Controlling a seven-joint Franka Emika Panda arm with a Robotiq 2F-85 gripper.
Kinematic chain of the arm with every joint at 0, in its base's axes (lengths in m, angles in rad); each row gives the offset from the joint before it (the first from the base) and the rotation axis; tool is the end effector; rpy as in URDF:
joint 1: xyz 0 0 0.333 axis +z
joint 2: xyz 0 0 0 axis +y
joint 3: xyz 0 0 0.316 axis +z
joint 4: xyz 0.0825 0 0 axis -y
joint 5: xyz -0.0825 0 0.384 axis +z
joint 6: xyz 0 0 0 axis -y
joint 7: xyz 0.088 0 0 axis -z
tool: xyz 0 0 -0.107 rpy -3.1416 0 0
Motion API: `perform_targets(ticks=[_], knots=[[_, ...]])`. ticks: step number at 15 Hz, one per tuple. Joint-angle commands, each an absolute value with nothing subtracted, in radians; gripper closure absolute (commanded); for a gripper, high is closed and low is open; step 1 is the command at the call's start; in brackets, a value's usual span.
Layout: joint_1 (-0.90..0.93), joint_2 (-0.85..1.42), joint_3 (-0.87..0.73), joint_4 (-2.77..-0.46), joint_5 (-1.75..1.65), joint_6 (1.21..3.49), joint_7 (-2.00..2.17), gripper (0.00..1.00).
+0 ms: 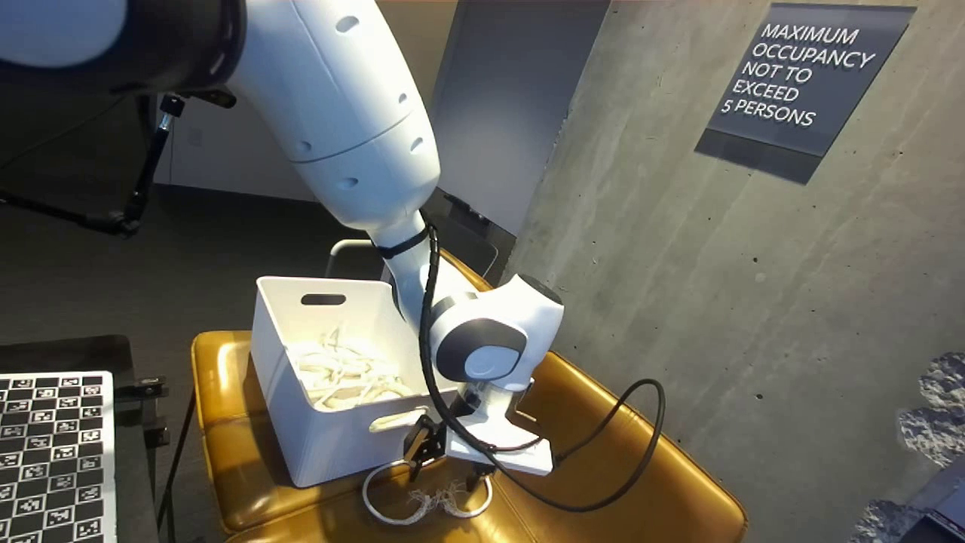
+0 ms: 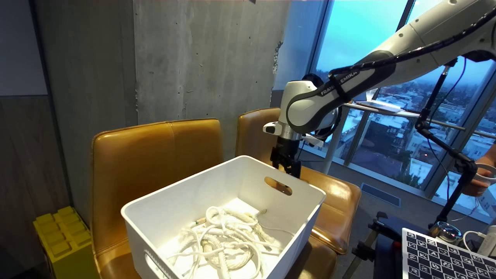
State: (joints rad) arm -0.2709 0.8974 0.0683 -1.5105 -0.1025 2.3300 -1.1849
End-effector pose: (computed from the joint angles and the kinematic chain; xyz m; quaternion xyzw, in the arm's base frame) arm 0.6807 -0.1484 0.1232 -0.8691 -0.4931 0.0343 0.0173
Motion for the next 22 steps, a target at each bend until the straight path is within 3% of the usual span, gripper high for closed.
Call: perform_targets(ticks=[1,14,15,16,19,22], knots=[[-0.266,0.996,0.064,-1.362,-0.105,2.233,-1.251,0.0],[-0.219,1.206,0.049,-1.183,-0.13,2.271,-1.383,0.0],[-0.216,1.219,0.045,-1.171,-0.132,2.27,-1.387,0.05],[-0.215,1.225,0.04,-1.163,-0.133,2.269,-1.387,0.27],[-0.21,1.215,0.03,-1.185,-0.134,2.269,-1.374,0.37],[-0.204,1.192,0.017,-1.237,-0.14,2.29,-1.355,0.6]])
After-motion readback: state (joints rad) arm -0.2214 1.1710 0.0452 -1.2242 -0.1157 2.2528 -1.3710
